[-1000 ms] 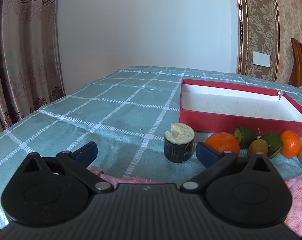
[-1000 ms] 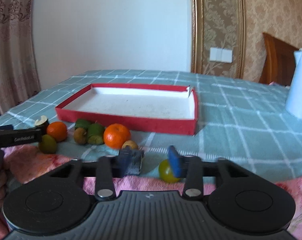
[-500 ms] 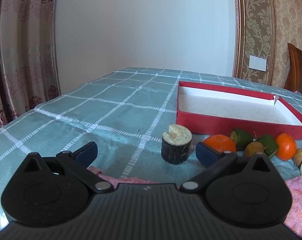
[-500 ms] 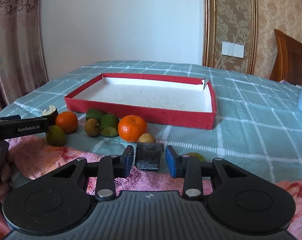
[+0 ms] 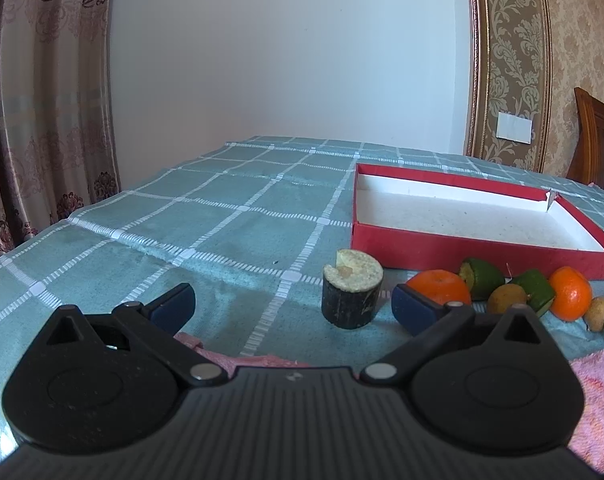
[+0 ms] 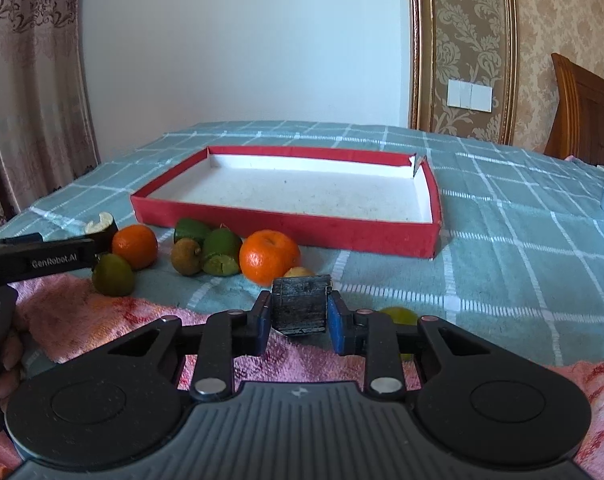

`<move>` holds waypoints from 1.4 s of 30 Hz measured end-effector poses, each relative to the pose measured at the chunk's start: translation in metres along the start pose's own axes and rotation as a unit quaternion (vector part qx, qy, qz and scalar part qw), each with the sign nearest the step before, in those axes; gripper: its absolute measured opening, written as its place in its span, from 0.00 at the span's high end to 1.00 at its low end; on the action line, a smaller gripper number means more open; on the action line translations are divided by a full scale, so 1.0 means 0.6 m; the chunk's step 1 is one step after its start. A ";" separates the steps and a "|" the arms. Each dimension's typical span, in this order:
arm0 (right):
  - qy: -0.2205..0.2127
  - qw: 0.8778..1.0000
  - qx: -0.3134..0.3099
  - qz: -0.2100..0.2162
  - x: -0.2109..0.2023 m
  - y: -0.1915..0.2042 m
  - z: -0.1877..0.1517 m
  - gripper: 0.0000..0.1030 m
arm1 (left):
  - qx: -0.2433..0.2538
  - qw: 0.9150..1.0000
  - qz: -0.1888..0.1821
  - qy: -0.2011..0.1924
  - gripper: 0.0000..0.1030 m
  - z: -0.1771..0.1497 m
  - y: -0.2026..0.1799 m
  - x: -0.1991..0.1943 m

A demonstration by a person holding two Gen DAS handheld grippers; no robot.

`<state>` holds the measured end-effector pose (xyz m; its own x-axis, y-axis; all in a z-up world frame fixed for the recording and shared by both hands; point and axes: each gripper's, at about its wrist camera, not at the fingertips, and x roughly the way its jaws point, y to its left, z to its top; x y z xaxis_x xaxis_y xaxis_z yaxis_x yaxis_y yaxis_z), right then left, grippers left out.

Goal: Organize fruits
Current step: 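Close the right gripper on the black square block, then carry the block into the red tray and open the right gripper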

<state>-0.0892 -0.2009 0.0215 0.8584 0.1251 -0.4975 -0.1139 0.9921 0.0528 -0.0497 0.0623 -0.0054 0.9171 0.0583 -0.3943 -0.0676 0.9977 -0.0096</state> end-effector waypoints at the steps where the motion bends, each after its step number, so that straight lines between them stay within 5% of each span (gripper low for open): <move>1: -0.003 1.000 0.003 0.001 -0.002 -0.002 0.003 0.73 | 0.000 1.000 0.000 -0.001 0.00 0.000 0.000 0.000; 9: -0.047 0.999 0.004 -0.024 0.018 -0.039 0.089 0.73 | 0.002 1.000 0.000 0.001 0.00 0.000 0.000 -0.001; 20: 0.032 0.997 0.054 -0.049 0.137 -0.111 0.120 0.70 | 0.010 1.000 -0.008 -0.003 0.00 0.000 -0.002 -0.001; 22: 0.016 0.996 0.071 -0.050 0.116 -0.120 0.109 0.52 | 0.008 1.000 -0.011 -0.007 0.00 -0.001 -0.001 -0.003; 24: -0.023 0.995 0.080 -0.060 0.077 -0.126 0.088 0.16 | 0.006 1.000 -0.017 -0.014 0.00 -0.004 0.002 -0.006; 29: -0.087 0.984 0.082 -0.135 0.002 -0.146 0.036 0.14 | 0.008 1.000 -0.014 -0.015 0.00 -0.002 -0.001 -0.006; 32: -0.066 0.977 0.096 -0.180 0.001 -0.166 0.018 0.14 | 0.012 1.000 -0.007 -0.012 0.00 -0.001 -0.005 -0.005; 42: 0.032 0.976 0.104 -0.187 0.052 -0.179 -0.001 0.12 | 0.042 0.999 0.010 -0.002 0.00 -0.002 -0.017 -0.008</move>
<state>-0.0508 -0.3036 -0.0001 0.7867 -0.2411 -0.5683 0.3121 0.9496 0.0291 -0.0538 0.0517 -0.0046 0.9179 0.0781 -0.3891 -0.0524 0.9957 0.0762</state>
